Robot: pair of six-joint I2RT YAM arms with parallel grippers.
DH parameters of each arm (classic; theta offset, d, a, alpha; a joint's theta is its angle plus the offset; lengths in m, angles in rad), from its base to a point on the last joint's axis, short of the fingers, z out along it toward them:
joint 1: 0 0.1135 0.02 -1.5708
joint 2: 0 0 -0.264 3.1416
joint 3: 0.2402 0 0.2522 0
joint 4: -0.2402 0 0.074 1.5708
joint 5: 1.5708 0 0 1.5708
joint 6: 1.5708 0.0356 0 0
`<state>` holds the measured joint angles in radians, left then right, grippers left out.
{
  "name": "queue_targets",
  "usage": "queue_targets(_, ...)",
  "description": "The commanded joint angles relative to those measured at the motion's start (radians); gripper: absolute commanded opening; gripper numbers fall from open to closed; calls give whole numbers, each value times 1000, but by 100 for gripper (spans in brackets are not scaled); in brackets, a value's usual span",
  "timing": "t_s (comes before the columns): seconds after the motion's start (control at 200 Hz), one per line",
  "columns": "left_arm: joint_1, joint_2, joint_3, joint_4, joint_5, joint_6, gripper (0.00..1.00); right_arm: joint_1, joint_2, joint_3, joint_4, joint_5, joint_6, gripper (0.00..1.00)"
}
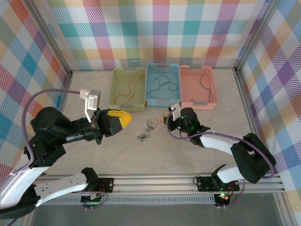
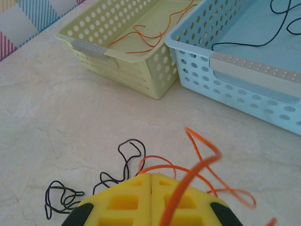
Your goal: Untangle the cables
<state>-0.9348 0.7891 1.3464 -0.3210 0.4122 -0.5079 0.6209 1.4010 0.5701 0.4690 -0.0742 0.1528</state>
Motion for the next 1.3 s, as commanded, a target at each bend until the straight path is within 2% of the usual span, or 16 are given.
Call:
queue_targets(0.0,-9,19,-55,-83,-93,23,0,-6,-2,20,-3,8,19,0)
queue_targets(0.085,-9,25,-153,-107,-204,19,0,-6,-13,7,14,4,18,0)
queue_targets(0.18,-7,66,-258,-147,-344,19,11,-6,-33,-15,52,-26,13,0)
queue_targets(0.255,-4,122,-338,-113,-355,49,22,-6,-56,-36,89,-81,4,0)
queue_targets(0.325,-2,186,-381,-100,-388,54,23,-5,-77,-53,122,-137,-5,0)
queue_targets(0.385,-2,232,-419,-53,-389,66,24,-6,-93,-68,148,-186,-12,0)
queue_targets(0.47,7,275,-454,-8,-403,74,32,-6,-122,-88,195,-274,-32,0)
queue_targets(0.635,48,313,-464,-7,-386,97,42,-6,-202,-90,131,-417,-109,0)
queue_targets(0.775,69,326,-484,8,-347,119,61,-6,-269,-102,121,-485,-148,0)
queue_targets(0.845,69,341,-496,34,-287,129,66,-7,-287,-103,112,-517,-153,0)
queue_targets(0.98,69,346,-519,90,-220,153,69,-6,-305,-103,103,-524,-153,0)
queue_targets(1.3,69,318,-593,120,-260,179,70,-6,-368,-96,101,-522,-88,0)
